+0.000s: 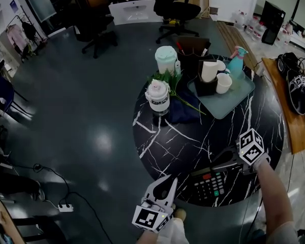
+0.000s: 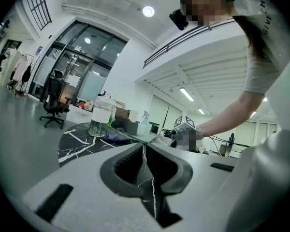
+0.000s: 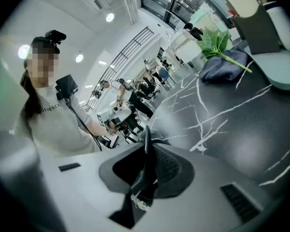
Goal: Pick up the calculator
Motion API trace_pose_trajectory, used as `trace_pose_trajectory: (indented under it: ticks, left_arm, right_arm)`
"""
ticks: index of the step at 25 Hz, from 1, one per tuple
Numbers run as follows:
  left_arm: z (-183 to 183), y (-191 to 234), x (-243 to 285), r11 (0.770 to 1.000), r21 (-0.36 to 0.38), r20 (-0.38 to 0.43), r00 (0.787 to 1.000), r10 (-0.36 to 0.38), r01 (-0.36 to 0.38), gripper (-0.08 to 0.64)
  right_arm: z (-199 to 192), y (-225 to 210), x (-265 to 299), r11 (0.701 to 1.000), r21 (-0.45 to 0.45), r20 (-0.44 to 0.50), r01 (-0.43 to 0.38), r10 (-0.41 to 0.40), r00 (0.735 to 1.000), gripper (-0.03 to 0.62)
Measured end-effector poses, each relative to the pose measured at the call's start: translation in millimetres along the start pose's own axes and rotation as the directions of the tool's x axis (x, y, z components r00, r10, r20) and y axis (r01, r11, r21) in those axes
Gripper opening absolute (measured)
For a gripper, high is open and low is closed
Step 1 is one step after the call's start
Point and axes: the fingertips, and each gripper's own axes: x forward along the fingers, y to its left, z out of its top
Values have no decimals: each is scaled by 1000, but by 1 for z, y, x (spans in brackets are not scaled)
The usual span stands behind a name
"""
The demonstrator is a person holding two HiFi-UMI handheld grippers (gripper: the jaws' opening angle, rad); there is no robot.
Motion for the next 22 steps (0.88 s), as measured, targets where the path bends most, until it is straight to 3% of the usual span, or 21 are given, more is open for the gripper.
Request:
trace_pose_trajectory:
  ticks: [6,11,15,22]
  left_arm:
    - [3,-5,-3,1000,3,-6,1000,-12,12,8]
    - [8,-6,-4,1000,8,-2,1000,-17,17,8]
    - [6,-10,-7,999,5,-6,999,-33,33,8]
    - [31,-23,-11,997,17,14,997,-76,76,8]
  right_arm:
    - [-3,7,-5,999,36,152,16,-22,988,48]
    - [-3,13,-13,997,74,285,29,-49,957,46]
    - [4,17,-29,993,102,410,60,-97,907,47]
    - [26,47,-63,982,134,590,130,-184,786,48]
